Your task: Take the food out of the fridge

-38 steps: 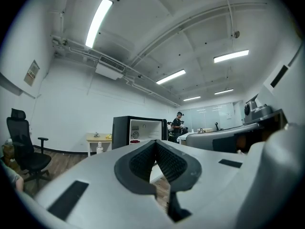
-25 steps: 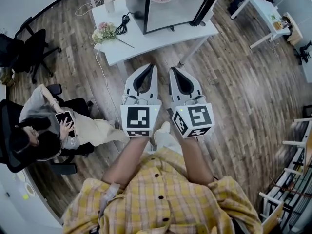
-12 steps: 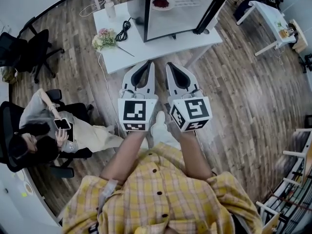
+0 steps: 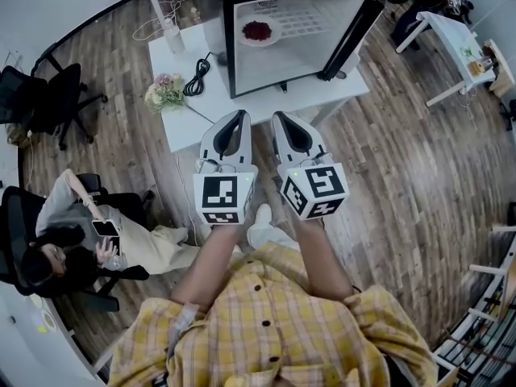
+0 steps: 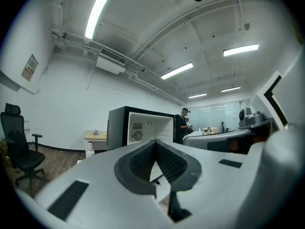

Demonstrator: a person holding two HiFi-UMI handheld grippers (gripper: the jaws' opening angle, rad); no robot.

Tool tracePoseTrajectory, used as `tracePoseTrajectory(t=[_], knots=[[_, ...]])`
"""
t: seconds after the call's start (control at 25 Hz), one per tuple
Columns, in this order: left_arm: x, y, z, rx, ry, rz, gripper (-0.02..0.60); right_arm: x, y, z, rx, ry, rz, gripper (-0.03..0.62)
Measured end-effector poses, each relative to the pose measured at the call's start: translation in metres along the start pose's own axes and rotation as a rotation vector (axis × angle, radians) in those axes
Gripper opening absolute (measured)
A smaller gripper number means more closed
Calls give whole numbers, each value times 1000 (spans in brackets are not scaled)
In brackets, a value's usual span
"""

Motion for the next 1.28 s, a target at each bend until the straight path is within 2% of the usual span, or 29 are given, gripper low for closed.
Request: tracePoseTrajectory(t=[0.16, 0.36, 0.68, 0.88, 1.12, 1.28], knots=[[0, 1, -23, 17, -11, 6, 9, -17, -9, -14, 7, 0, 24, 8], [-2, -2, -44, 35, -29, -11, 8, -41, -12, -30, 39, -43, -51, 8], [-3, -4, -75, 56, -67, -39, 8, -69, -17, -55, 80, -68, -45, 8], [-4, 2, -89, 69, -92, -49, 9, -78, -21, -65, 79, -53, 44, 8], [-1, 7, -102, 89, -88, -36, 8, -91, -19, -78, 92, -48, 3, 8], [6, 11, -117, 93, -79, -15, 8, -96, -23, -95, 113, -44, 50, 8]])
Point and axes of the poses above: the fingertips, and each gripper's own axes: z backward along the fingers, x to its left, y out of its underside, the point moved 9 cm from there along z, backward along the fingers, and after that the axes turned 13 degrees about -z, right-handed, at the moved point
